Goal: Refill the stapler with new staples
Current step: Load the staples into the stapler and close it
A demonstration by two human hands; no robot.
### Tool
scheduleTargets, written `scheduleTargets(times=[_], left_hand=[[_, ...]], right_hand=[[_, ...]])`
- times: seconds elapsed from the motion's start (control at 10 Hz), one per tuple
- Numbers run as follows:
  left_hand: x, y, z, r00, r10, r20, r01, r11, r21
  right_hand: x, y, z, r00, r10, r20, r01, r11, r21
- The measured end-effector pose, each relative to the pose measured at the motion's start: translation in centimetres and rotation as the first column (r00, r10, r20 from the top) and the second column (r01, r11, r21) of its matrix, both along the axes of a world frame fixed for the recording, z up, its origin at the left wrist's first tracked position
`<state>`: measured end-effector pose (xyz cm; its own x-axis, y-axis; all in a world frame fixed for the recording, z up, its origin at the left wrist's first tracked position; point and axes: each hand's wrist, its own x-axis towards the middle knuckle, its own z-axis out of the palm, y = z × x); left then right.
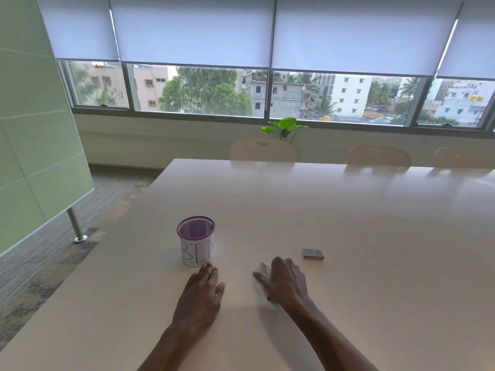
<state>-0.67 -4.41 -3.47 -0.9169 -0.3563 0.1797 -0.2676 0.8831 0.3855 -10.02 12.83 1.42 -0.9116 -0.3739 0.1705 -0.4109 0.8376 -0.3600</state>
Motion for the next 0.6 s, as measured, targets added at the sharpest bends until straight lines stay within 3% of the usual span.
scheduleTargets(times=[0.2, 0.6], left_hand=[[0.0, 0.1, 0.1, 1.000, 0.003, 0.005, -0.003, 1.000, -0.002], [0.2, 0.4, 0.6, 1.000, 0.022, 0.003, -0.022, 1.000, -0.017]], right_hand=[[-0.7, 1.5, 1.0, 0.997, -0.060, 0.041, 0.062, 0.997, -0.038], [0.5, 1.7, 0.3, 0.995, 0.004, 0.095, -0.009, 0.998, 0.054]])
